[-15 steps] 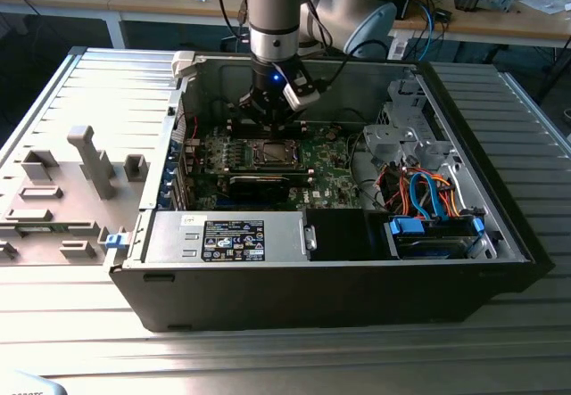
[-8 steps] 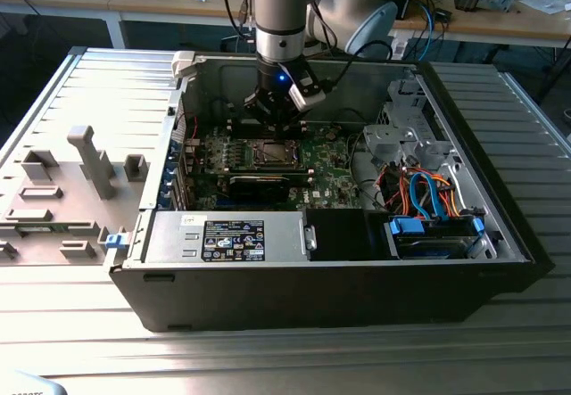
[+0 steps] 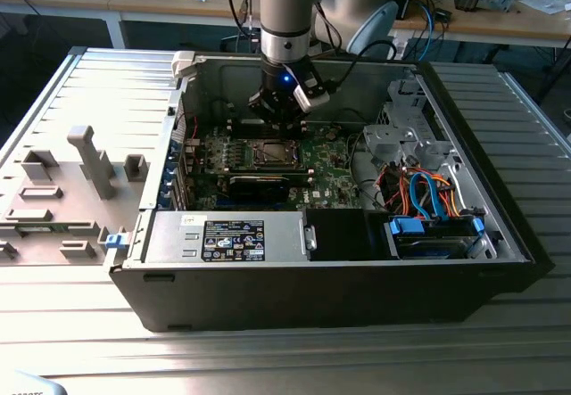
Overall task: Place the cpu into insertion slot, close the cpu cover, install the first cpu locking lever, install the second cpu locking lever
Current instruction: 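Install the first cpu locking lever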
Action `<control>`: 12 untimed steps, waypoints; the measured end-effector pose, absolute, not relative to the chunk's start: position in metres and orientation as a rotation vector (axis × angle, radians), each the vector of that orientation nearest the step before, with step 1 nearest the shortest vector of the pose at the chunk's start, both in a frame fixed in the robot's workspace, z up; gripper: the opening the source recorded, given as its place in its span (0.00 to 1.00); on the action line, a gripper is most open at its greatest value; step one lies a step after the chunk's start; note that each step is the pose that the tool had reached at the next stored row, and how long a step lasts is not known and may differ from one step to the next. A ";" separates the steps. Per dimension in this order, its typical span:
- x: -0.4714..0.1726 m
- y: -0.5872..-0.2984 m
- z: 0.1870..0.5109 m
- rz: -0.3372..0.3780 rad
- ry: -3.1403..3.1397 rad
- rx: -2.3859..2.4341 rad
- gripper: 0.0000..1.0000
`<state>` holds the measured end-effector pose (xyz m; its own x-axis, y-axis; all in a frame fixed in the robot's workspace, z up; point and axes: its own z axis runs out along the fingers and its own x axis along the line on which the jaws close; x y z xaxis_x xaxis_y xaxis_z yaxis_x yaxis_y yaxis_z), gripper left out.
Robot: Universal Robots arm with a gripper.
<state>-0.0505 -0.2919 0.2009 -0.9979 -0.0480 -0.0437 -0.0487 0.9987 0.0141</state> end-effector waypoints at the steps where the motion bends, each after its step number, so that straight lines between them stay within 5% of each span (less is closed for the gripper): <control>1: -0.050 -0.292 0.202 0.026 3.096 -0.075 0.11; 12: -0.051 -0.318 0.216 0.023 3.097 -0.075 0.11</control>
